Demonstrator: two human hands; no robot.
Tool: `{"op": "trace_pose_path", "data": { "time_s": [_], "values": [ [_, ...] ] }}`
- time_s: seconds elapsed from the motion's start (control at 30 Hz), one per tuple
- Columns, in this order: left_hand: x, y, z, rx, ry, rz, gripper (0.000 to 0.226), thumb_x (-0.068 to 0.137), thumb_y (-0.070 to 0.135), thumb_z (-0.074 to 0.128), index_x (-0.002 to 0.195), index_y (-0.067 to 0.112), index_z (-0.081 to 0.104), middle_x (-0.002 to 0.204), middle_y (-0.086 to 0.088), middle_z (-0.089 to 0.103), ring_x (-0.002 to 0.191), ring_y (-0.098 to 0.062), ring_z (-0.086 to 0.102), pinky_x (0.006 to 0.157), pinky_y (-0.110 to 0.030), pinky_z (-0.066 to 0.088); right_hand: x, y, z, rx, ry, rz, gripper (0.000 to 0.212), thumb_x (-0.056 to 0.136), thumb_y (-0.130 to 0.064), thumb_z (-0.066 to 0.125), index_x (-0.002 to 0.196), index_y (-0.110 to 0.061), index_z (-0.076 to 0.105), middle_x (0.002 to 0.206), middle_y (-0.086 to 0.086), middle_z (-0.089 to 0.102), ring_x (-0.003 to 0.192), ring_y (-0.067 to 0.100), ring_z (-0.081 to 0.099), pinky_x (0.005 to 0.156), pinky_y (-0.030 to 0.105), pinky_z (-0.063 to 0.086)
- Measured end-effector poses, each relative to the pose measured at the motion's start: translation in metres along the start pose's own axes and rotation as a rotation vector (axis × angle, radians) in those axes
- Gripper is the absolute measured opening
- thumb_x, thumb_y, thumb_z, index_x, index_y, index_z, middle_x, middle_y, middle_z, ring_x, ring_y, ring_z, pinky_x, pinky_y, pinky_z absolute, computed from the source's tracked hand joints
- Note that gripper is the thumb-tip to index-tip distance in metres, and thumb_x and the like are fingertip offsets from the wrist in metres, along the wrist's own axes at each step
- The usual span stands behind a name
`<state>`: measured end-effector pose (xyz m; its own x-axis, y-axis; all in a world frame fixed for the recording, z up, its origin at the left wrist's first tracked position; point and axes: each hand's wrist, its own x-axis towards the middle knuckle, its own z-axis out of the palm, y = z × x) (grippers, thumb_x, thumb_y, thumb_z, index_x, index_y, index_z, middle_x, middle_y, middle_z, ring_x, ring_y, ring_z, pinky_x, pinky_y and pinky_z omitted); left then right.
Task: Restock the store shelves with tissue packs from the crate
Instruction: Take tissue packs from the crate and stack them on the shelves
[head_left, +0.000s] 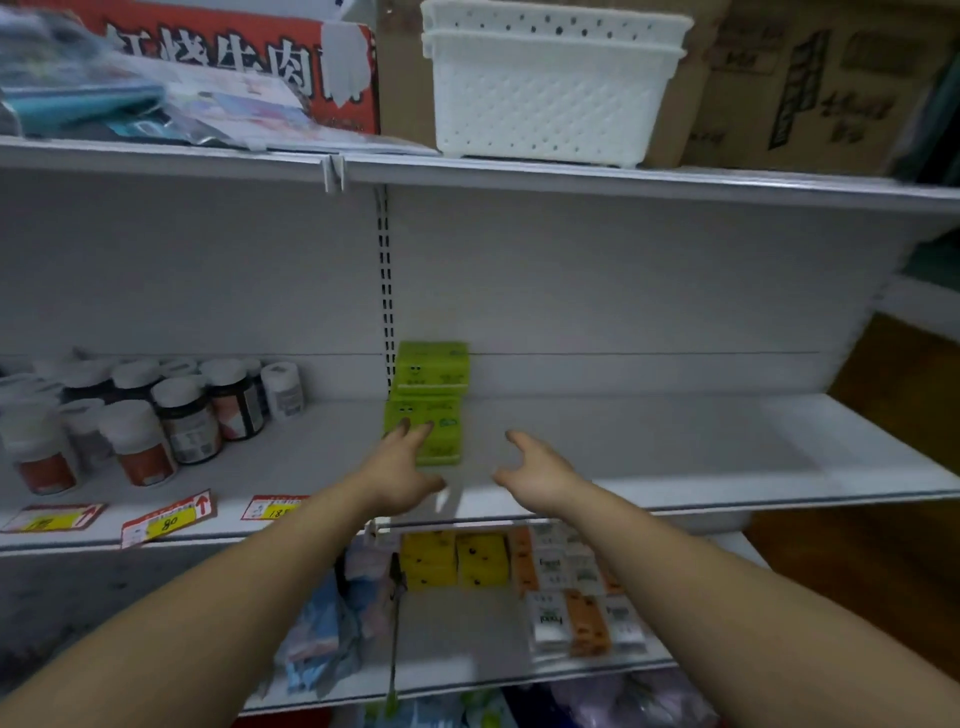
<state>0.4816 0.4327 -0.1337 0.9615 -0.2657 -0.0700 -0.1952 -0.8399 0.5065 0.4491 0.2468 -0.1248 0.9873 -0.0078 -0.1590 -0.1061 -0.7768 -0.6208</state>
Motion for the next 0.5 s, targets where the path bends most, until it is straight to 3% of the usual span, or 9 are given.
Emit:
{"op": "trace_pose_path", "data": {
  "time_s": [0.23,0.37,0.5],
  "values": [
    [-0.037,0.104,0.03,0.032,-0.117,0.261,0.078,0.088,0.034,0.06,0.15,0.02,0.015,0.158,-0.01,0.005,0.146,-0.021,0.008,0.115,-0.028,0.013,-0.096,0.059,-0.05,-0.127,0.074,0.111,0.064,0.095,-0.036,0.051,0.15,-0.016,0.023,0.156,0.004,0.023,0.141,0.023,0.028,0.111,0.03,0.028],
    [-0.071,0.157,0.064,0.07,-0.231,0.331,0.076,0.09,0.037,0.057,0.15,0.021,0.015,0.159,-0.007,0.005,0.146,-0.021,0.008,0.116,-0.031,0.014,-0.16,0.115,-0.078,-0.173,0.088,0.187,0.065,0.094,-0.04,0.052,0.148,-0.016,0.026,0.153,0.007,0.029,0.135,0.025,0.037,0.105,0.032,0.036],
    [-0.11,0.221,0.119,0.07,-0.265,0.362,0.074,0.089,0.037,0.058,0.149,0.018,0.02,0.158,-0.007,0.011,0.145,-0.02,0.013,0.116,-0.029,0.016,-0.242,0.195,-0.108,-0.209,0.078,0.284,0.062,0.094,-0.037,0.053,0.147,-0.015,0.03,0.152,0.008,0.032,0.136,0.025,0.036,0.106,0.031,0.033]
  ]
}}
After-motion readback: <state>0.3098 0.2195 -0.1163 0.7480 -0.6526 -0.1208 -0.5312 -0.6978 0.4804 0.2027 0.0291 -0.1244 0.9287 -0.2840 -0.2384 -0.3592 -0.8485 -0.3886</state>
